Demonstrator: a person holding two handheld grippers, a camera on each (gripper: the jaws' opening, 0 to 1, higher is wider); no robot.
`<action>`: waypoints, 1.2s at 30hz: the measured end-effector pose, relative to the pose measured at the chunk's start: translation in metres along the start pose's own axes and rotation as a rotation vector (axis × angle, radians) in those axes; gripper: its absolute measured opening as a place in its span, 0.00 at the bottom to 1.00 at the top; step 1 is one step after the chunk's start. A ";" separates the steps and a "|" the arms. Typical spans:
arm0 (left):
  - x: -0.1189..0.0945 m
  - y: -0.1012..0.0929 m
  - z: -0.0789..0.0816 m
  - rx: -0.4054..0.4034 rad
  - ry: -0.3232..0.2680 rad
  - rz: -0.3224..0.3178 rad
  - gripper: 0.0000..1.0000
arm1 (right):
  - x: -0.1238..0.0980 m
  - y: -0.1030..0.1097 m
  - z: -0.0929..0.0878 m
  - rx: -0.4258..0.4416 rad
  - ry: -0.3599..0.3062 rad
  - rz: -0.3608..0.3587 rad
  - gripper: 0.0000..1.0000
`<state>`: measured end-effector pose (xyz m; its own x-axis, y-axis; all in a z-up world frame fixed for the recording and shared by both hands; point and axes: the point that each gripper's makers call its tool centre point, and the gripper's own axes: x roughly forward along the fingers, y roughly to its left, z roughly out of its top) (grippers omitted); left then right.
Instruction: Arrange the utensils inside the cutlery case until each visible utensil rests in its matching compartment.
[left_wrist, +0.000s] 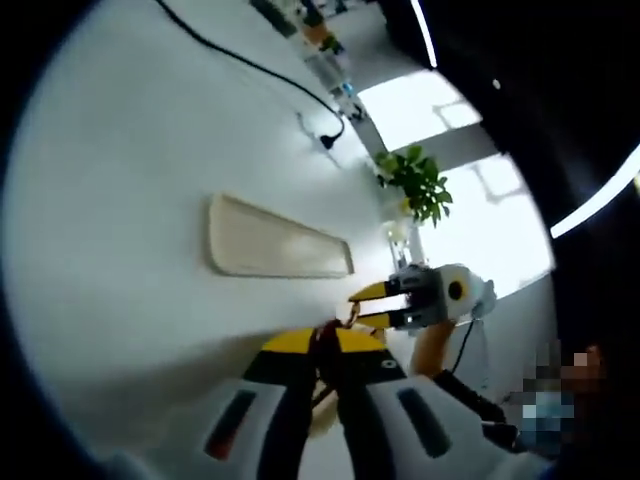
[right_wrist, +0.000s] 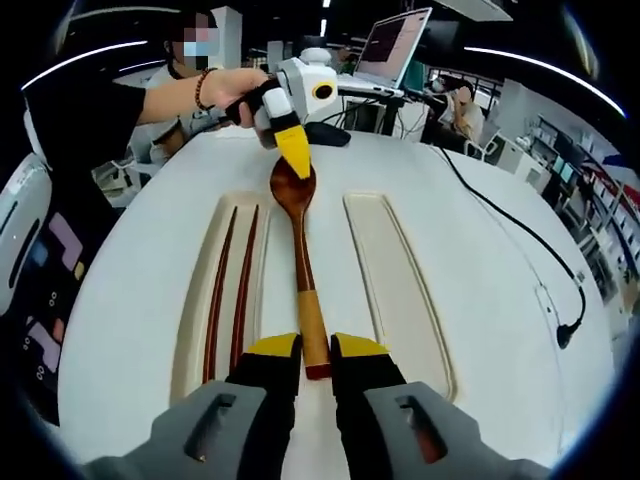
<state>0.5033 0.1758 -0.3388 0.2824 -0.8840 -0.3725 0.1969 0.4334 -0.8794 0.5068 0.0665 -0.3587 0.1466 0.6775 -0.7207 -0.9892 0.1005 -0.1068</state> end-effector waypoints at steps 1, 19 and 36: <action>0.000 -0.002 0.000 -0.002 -0.003 -0.007 0.05 | -0.003 0.000 0.001 -0.008 -0.005 -0.004 0.11; 0.008 -0.031 -0.021 0.092 -0.004 -0.068 0.05 | -0.039 0.025 0.003 -0.028 -0.049 -0.062 0.11; 0.008 -0.021 -0.044 0.294 0.059 0.019 0.06 | -0.035 0.049 -0.010 -0.026 -0.030 -0.032 0.10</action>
<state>0.4604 0.1517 -0.3368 0.2357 -0.8801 -0.4121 0.4582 0.4746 -0.7515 0.4528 0.0404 -0.3453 0.1773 0.6956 -0.6962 -0.9837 0.1033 -0.1472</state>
